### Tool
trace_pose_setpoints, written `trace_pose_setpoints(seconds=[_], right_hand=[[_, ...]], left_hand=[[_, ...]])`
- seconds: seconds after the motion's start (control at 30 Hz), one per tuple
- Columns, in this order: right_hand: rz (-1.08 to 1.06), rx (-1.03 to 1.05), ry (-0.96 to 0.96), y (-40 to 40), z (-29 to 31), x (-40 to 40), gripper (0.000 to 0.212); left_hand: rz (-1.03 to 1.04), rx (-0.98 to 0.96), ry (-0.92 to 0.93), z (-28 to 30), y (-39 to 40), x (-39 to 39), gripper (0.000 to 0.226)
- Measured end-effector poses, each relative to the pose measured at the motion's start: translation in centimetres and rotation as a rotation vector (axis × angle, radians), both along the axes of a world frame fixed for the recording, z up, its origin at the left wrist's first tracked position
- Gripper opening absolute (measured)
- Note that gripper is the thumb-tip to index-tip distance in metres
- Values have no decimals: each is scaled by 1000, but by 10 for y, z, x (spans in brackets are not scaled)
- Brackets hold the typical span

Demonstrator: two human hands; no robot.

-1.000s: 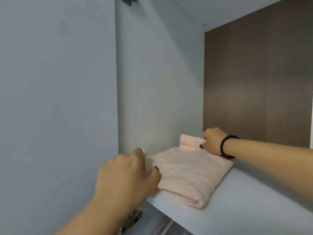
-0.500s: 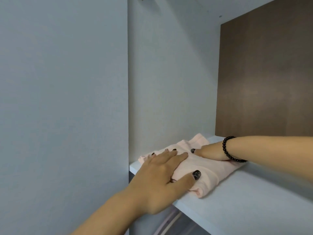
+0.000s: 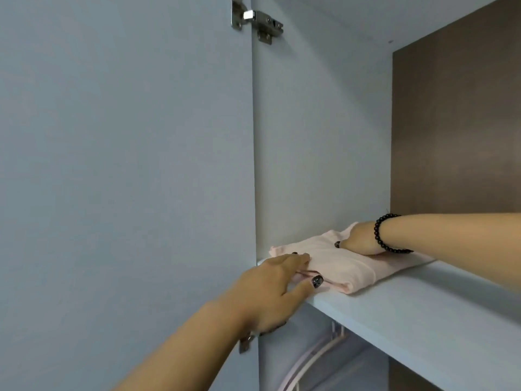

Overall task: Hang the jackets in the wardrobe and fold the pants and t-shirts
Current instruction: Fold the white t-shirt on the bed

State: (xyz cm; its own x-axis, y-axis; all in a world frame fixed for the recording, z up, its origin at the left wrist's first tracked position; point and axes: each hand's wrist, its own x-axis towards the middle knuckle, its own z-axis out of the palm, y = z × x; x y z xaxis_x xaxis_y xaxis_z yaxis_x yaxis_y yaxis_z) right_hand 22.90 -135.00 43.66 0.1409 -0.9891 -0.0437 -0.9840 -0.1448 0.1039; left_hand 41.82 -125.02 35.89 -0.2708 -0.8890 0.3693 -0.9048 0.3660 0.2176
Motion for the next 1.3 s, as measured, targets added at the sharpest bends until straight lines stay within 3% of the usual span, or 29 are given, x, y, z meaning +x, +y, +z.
trace_pose_setpoints(seconds=[0.13, 0.27, 0.37, 0.57, 0.9, 1.3], right_hand=[[140, -86, -24, 49, 4, 24, 46], [281, -141, -11, 110, -5, 60, 54], [405, -182, -32, 158, -21, 94, 44], [629, -215, -51, 262, -63, 170, 57], [1013, 34, -448, 407, -156, 313, 70], [1126, 238, -546, 467, -255, 492, 63]], left_hand=[[109, 10, -70, 6, 57, 30, 63], [194, 38, -127, 6, 127, 77, 64], [289, 72, -157, 1, 187, 120, 64], [464, 174, -147, -22, 316, 204, 61], [752, 300, -22, -88, 485, 297, 58], [954, 381, 203, -170, 546, 423, 51]])
